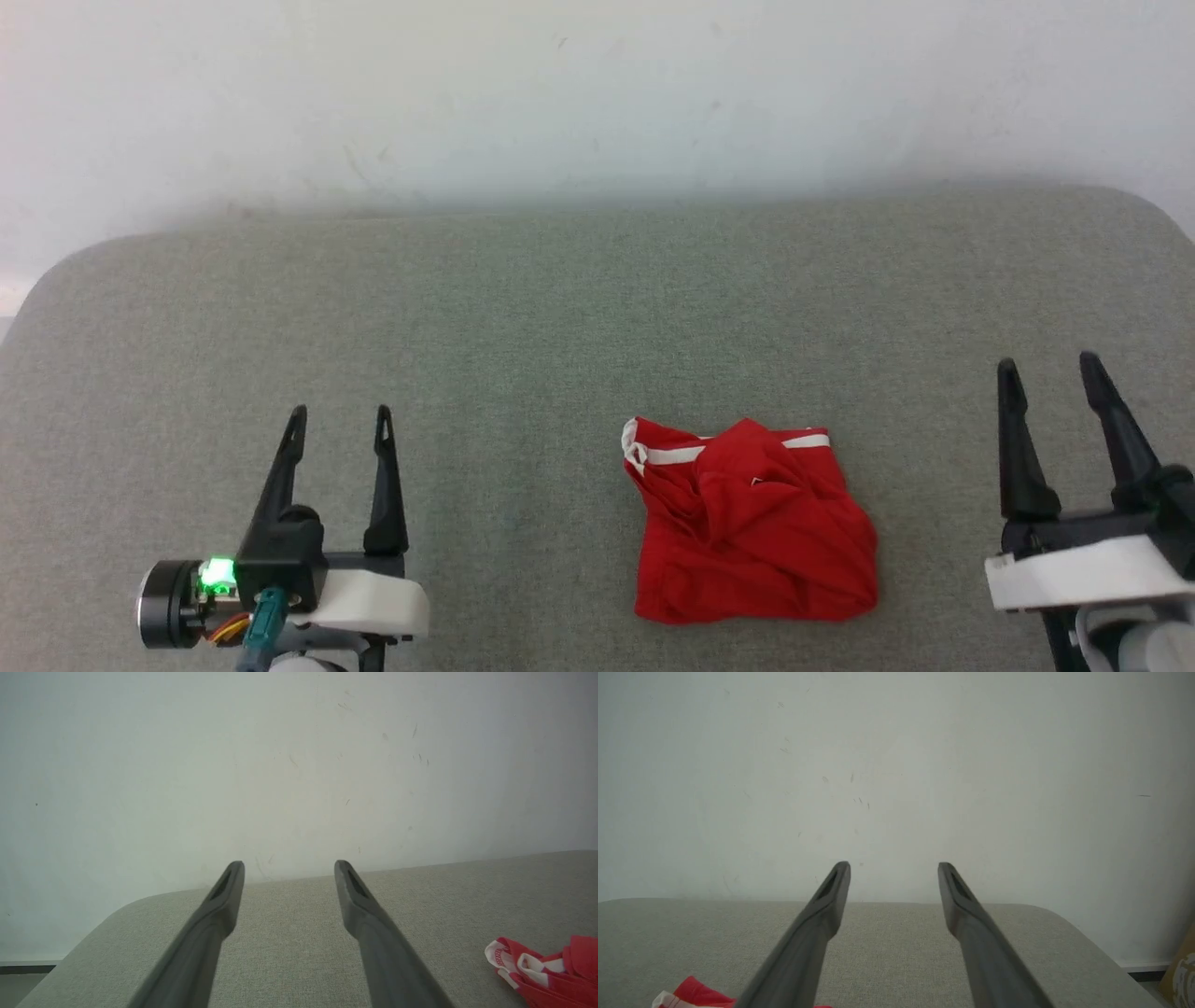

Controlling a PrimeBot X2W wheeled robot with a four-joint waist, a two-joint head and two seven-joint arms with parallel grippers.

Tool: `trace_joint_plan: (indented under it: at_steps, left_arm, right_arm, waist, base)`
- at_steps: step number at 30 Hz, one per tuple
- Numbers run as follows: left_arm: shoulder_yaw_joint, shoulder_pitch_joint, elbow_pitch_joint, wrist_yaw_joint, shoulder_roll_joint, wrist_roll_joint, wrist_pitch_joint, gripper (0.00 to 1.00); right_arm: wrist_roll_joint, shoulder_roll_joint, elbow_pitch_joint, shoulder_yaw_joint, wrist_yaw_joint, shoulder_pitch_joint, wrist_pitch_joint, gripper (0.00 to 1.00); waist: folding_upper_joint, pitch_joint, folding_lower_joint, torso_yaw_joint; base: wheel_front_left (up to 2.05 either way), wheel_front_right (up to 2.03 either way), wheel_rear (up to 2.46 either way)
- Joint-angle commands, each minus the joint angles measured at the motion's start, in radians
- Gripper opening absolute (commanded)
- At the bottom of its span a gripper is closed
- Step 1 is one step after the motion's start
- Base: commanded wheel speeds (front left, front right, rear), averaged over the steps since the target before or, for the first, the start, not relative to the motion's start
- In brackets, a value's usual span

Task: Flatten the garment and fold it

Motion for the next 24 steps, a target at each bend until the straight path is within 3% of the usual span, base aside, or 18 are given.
trace_joint_plan:
  at_steps: [1, 4, 7, 14, 19, 24]
  left_arm:
    - [0.005, 0.012, -0.005, -0.007, -0.004, 0.005, -0.005, 1.0]
    - [0.005, 0.009, -0.005, -0.011, -0.007, 0.008, -0.005, 1.0]
    - [-0.002, 0.001, -0.006, -0.016, -0.012, 0.011, -0.005, 1.0]
    - [-0.021, -0.02, -0.009, -0.028, -0.023, 0.016, -0.005, 1.0]
    - [-0.025, -0.04, -0.013, -0.031, -0.03, 0.016, -0.005, 1.0]
    - [-0.029, -0.069, -0.02, -0.03, -0.037, 0.017, -0.005, 1.0]
  right_arm:
    - [0.007, -0.024, 0.007, 0.012, -0.002, -0.032, -0.004, 1.0]
    - [0.044, -0.125, 0.054, 0.096, -0.002, -0.112, 0.088, 1.0]
    - [0.123, -0.251, 0.085, 0.235, -0.002, -0.188, 0.307, 1.0]
    - [0.45, -0.491, 0.132, 0.502, -0.002, -0.342, 0.756, 1.0]
    - [0.654, -0.564, 0.179, 0.599, -0.002, -0.417, 0.962, 1.0]
    - [0.764, -0.532, 0.258, 0.634, -0.002, -0.468, 1.019, 1.0]
  waist:
    - [-0.0001, 0.0, 0.0001, -0.003]
    - [-0.0001, 0.001, 0.0001, -0.003]
    - [-0.0001, 0.009, 0.0001, 0.006]
    - [-0.0001, 0.038, 0.0001, 0.04]
    - [-0.0001, 0.075, 0.0001, 0.068]
    - [-0.0001, 0.126, 0.0001, 0.091]
  base:
    - [0.0, 0.0, 0.0]
    - [0.0, 0.0, 0.0]
    - [0.0, 0.0, 0.0]
    - [0.0, 0.0, 0.0]
    - [0.0, 0.0, 0.0]
    - [0.0, 0.0, 0.0]
